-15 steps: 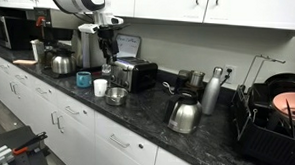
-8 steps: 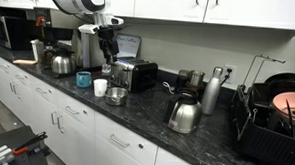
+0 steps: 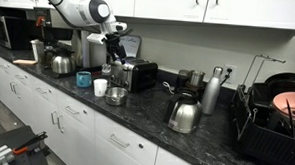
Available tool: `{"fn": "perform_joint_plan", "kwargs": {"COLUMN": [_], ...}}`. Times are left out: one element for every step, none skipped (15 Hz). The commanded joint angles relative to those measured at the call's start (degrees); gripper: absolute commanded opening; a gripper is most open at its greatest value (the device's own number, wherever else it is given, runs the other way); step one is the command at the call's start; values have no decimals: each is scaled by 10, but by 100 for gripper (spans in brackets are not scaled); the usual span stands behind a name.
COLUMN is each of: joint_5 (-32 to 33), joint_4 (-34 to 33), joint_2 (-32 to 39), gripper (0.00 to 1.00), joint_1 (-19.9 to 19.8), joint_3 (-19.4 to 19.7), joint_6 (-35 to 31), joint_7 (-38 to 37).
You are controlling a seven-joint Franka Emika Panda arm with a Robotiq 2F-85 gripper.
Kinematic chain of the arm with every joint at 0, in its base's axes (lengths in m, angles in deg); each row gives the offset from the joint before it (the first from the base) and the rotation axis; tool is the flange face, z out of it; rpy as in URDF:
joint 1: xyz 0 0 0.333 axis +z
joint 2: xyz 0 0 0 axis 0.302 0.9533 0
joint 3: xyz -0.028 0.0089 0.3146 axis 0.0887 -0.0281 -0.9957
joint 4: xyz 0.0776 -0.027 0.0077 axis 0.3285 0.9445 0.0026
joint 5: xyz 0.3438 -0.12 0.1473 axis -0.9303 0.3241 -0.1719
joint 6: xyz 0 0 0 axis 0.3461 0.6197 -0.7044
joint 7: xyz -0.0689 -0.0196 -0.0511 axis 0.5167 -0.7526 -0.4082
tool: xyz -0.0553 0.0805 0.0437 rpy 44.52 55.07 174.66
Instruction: Push down the lever on the right side of the toaster
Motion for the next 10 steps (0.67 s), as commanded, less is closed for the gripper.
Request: {"fn": "perform_joint_plan", "kwargs": {"joint_5": [57, 71, 86, 100, 105, 115, 126, 133, 143, 146], "joint_4": [-24, -31, -38, -44, -49, -53, -56, -61, -64, -67], "joint_2": [27, 34, 39, 42, 44, 48, 52, 57, 60, 64], "gripper": [100, 100, 99, 89, 78, 73, 65, 58, 51, 45], "joint_1": [13, 15, 18, 21, 25, 29, 32, 36, 39, 42], "joint_3": [18, 22, 25, 28, 30, 33, 36, 39, 42, 45], "joint_6": [-33, -37, -39, -31, -26, -26, -26, -21, -18, -17], "joint_7": [-34, -40, -47, -50, -48, -52, -60, -65, -72, -74]}}
